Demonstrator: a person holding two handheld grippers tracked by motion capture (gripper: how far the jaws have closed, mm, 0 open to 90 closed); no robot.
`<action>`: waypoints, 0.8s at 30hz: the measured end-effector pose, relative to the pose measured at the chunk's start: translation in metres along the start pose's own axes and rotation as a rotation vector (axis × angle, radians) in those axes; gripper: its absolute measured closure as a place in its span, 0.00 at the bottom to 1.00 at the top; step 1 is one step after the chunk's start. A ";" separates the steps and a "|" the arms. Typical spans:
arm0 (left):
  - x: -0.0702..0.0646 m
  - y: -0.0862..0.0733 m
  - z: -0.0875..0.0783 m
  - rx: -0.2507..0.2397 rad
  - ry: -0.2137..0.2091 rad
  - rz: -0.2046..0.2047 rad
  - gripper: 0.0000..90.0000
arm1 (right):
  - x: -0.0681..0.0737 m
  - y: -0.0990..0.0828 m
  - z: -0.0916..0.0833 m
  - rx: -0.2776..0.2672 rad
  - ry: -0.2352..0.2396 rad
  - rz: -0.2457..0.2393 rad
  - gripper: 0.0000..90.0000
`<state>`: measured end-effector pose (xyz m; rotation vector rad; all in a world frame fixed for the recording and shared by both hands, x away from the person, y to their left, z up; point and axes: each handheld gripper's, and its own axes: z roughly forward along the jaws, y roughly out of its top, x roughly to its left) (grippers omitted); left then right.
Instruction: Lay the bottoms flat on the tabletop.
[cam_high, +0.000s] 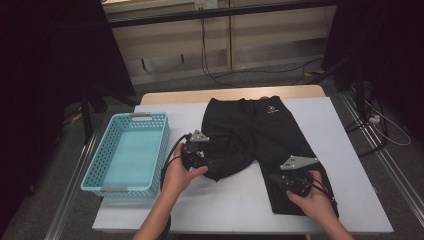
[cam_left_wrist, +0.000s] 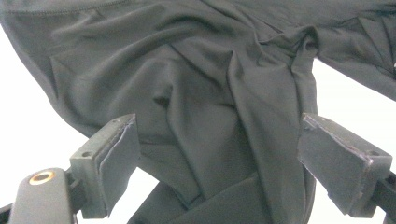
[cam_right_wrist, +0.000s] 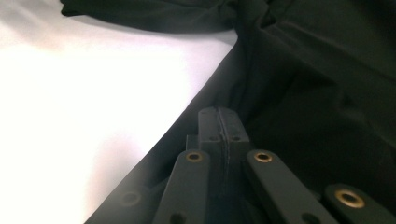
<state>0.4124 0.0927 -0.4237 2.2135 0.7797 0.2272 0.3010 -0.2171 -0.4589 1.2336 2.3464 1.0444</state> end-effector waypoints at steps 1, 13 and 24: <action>0.000 0.000 0.000 0.000 -0.001 0.000 0.15 | 0.000 0.000 -0.001 0.001 0.005 0.003 1.00; 0.000 0.003 -0.002 -0.006 0.000 0.003 0.15 | 0.000 -0.003 -0.011 -0.002 0.063 0.012 0.93; 0.000 0.003 0.000 -0.006 -0.002 0.003 0.15 | 0.017 0.003 0.002 0.012 0.046 -0.073 0.85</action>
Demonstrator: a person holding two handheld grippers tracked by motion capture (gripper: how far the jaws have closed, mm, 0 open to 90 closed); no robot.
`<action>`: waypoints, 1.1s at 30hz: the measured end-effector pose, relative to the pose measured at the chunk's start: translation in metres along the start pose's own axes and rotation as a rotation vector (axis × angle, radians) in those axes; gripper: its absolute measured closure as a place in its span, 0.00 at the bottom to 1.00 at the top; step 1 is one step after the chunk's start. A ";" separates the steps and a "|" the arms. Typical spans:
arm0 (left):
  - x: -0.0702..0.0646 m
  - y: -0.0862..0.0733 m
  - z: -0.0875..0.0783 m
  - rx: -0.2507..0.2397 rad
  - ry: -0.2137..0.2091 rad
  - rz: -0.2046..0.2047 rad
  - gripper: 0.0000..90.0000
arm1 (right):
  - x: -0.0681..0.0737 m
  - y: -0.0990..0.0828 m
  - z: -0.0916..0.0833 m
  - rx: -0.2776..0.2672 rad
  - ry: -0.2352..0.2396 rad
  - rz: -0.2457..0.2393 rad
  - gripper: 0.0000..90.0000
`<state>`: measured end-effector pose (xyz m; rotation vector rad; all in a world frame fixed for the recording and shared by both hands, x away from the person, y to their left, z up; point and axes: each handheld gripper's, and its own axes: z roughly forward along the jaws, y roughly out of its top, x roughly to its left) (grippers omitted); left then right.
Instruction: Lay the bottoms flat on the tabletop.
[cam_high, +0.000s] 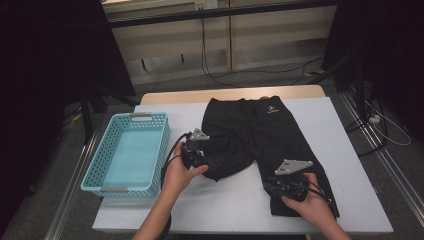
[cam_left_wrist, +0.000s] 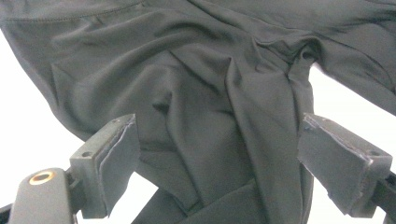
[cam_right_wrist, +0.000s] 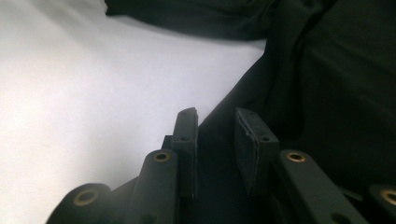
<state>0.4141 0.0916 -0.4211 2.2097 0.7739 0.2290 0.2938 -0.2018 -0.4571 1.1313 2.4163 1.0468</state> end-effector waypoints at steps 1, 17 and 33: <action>0.000 0.000 0.000 0.003 -0.002 -0.001 0.15 | 0.000 0.000 0.000 0.000 0.000 0.000 0.85; 0.000 0.000 -0.001 -0.001 0.002 -0.006 0.15 | -0.001 0.001 -0.010 -0.027 0.060 0.039 0.80; 0.005 -0.002 -0.002 0.020 0.023 0.012 0.15 | -0.037 -0.007 -0.024 -0.074 -0.117 0.130 0.47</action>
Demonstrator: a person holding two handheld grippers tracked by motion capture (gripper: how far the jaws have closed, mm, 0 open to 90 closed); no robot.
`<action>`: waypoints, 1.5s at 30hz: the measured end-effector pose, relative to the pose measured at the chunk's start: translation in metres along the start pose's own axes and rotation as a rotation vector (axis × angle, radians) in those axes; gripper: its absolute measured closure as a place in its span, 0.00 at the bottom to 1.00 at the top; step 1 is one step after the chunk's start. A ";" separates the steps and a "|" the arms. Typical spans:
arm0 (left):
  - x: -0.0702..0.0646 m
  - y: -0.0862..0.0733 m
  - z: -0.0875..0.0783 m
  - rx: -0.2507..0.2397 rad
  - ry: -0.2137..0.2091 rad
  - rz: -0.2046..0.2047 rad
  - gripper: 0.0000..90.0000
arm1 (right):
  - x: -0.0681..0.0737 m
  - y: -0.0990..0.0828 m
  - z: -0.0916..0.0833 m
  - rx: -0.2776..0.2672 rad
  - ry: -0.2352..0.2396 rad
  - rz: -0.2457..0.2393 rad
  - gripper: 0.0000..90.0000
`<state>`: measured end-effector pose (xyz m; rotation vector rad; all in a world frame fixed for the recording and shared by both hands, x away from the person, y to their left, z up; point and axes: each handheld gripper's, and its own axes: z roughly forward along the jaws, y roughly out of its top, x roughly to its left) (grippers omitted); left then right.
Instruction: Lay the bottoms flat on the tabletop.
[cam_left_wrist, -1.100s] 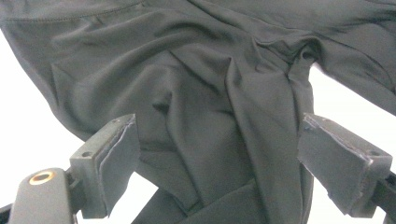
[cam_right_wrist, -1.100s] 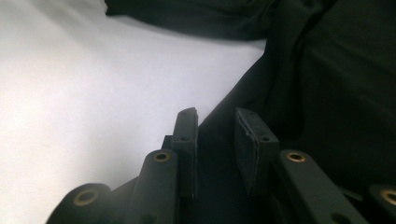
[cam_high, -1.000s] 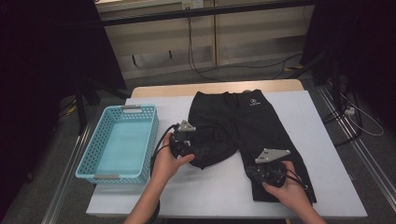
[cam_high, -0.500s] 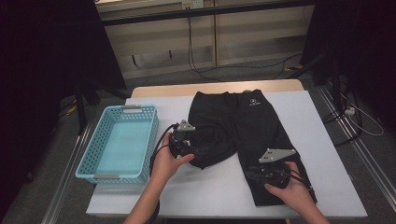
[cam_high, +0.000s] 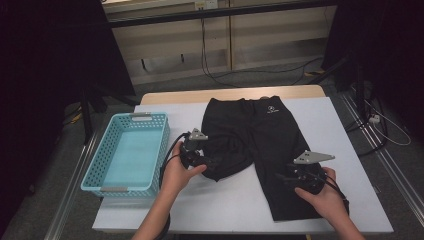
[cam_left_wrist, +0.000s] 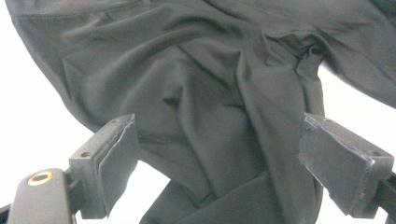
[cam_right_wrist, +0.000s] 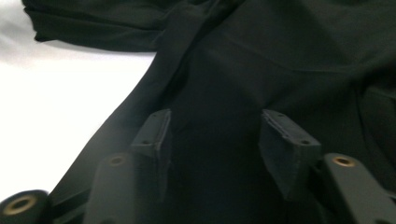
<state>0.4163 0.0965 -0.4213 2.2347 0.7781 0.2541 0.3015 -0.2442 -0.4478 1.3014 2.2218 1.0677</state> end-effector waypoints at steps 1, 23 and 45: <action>0.000 0.000 0.000 0.000 0.000 -0.003 0.15 | 0.000 0.000 0.000 -0.003 -0.004 0.004 0.46; 0.006 -0.018 0.005 0.068 -0.022 -0.036 0.48 | 0.005 0.005 0.006 -0.028 -0.015 -0.001 0.31; 0.011 -0.007 -0.006 -0.037 -0.029 -0.070 0.99 | 0.019 0.014 0.007 -0.055 0.016 -0.048 0.30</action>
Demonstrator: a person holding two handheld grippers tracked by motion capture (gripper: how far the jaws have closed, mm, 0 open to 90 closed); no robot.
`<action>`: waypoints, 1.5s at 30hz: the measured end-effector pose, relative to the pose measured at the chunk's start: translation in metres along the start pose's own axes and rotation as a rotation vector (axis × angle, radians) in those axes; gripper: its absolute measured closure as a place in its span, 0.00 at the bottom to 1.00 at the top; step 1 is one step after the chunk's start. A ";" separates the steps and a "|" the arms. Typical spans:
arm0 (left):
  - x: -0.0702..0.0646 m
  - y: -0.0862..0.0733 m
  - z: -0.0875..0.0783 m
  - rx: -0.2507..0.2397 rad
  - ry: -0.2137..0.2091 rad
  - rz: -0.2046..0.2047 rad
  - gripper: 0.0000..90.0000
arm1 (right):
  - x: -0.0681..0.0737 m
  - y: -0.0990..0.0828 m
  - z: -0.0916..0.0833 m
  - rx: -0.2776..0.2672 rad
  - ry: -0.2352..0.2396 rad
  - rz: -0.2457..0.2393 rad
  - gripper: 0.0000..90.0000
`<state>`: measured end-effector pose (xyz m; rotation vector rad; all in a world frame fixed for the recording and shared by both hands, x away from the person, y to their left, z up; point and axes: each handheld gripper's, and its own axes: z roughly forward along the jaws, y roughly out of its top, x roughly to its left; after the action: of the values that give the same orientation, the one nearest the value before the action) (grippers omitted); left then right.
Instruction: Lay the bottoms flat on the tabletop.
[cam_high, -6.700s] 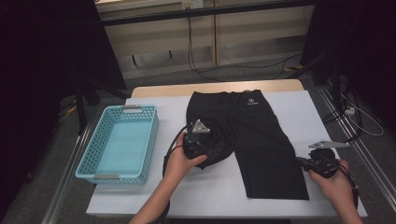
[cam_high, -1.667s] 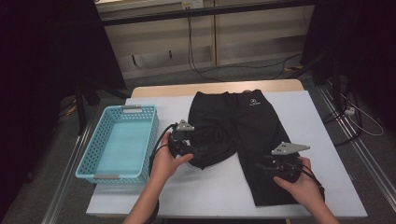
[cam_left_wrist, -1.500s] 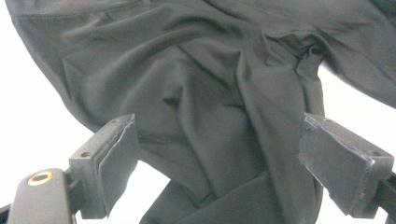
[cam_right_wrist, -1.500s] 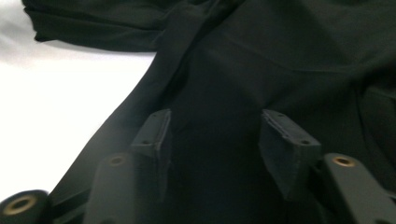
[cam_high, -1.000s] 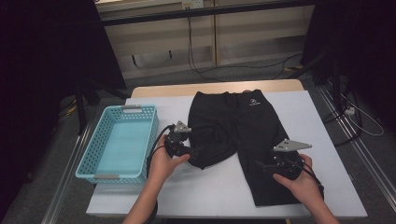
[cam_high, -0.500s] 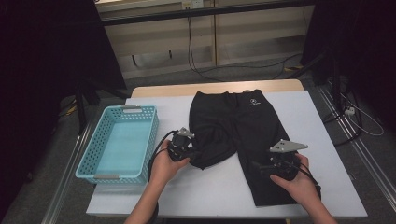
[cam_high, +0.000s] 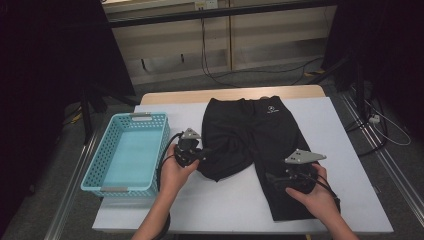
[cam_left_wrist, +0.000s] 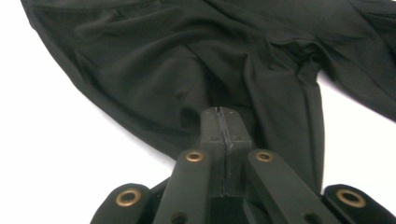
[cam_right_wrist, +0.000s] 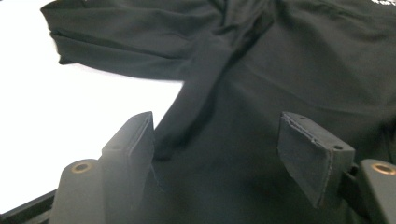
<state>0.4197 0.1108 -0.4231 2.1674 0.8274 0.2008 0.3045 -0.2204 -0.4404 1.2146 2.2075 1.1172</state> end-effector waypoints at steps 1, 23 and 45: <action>0.000 -0.001 0.002 0.003 0.005 -0.004 0.93 | 0.001 0.001 0.001 -0.002 0.004 -0.006 0.30; 0.009 -0.006 -0.006 -0.012 0.004 -0.045 0.19 | 0.020 0.029 0.039 0.003 0.088 -0.033 0.31; 0.011 -0.009 -0.017 -0.032 0.040 -0.043 0.18 | 0.055 0.050 0.081 0.020 0.205 -0.140 0.60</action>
<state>0.4167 0.1324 -0.4194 2.1201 0.8867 0.2353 0.3528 -0.1217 -0.4480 0.9728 2.4183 1.2114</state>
